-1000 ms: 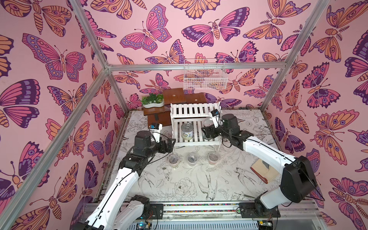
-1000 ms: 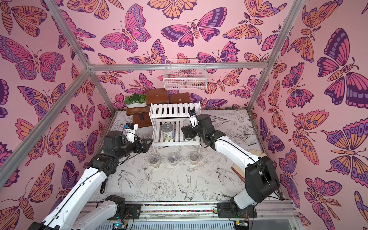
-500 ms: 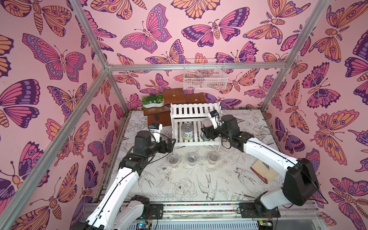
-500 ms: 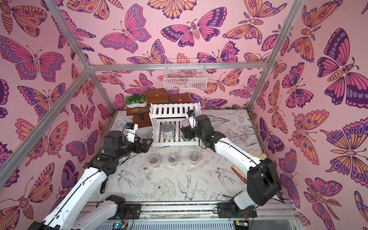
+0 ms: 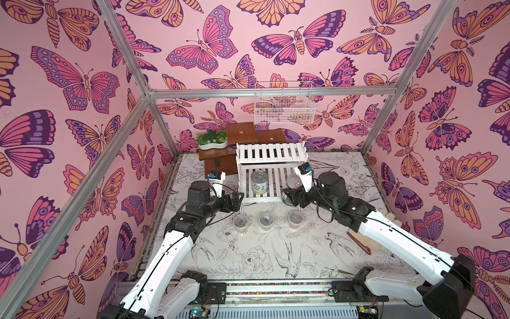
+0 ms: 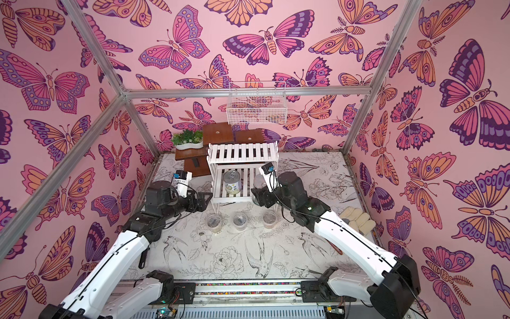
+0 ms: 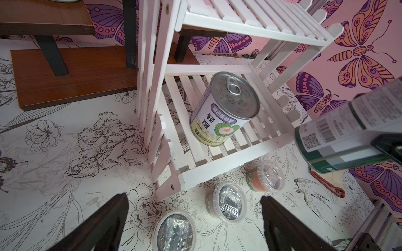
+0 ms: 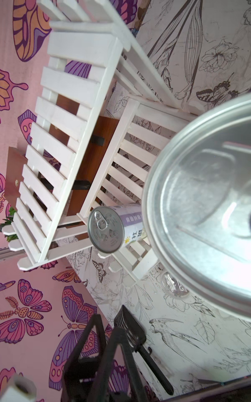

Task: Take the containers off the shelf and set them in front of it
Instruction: 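Pick up a container from the shelf, then place the container at the center of the board.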

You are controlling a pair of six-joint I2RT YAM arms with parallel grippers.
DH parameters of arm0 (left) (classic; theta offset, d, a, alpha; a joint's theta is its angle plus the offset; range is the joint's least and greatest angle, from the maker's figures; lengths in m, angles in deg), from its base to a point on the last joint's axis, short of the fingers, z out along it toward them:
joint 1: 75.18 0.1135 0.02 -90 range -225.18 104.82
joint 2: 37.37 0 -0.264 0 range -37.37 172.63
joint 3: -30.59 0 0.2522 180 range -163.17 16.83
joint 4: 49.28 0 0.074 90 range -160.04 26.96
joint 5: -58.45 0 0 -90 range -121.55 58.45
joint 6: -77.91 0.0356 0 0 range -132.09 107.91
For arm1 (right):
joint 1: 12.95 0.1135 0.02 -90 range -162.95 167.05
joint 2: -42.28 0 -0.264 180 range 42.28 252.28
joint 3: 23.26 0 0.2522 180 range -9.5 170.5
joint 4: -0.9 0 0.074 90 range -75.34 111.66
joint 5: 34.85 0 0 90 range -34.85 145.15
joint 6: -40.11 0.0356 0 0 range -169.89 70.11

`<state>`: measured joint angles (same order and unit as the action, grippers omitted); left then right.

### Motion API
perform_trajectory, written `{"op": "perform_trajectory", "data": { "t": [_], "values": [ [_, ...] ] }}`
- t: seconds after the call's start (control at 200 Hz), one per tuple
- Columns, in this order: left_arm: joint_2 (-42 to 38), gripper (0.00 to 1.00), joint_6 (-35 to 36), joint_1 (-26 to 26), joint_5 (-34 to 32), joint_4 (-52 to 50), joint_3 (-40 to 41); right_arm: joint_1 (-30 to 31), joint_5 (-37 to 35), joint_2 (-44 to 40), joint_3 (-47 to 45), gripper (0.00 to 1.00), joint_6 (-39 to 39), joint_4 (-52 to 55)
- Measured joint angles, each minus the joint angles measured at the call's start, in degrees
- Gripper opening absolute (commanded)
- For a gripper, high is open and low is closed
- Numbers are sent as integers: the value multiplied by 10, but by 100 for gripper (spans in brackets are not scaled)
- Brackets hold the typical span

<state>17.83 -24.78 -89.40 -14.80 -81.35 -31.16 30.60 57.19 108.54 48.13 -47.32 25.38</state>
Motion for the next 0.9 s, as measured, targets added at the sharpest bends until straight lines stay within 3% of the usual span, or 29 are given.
{"op": "perform_trajectory", "data": {
  "t": [0.461, 0.701, 0.896],
  "values": [
    [1, 100, 0, -9, 0, 0, 0, 118, -96, -166, -156, 68, 27, 39],
    [1, 100, 0, -11, 0, 0, 0, 182, -159, -178, -239, 68, 50, 7],
    [1, 100, 0, -11, 0, 0, 0, 198, -190, -172, -304, 68, 69, -45]
  ]
}}
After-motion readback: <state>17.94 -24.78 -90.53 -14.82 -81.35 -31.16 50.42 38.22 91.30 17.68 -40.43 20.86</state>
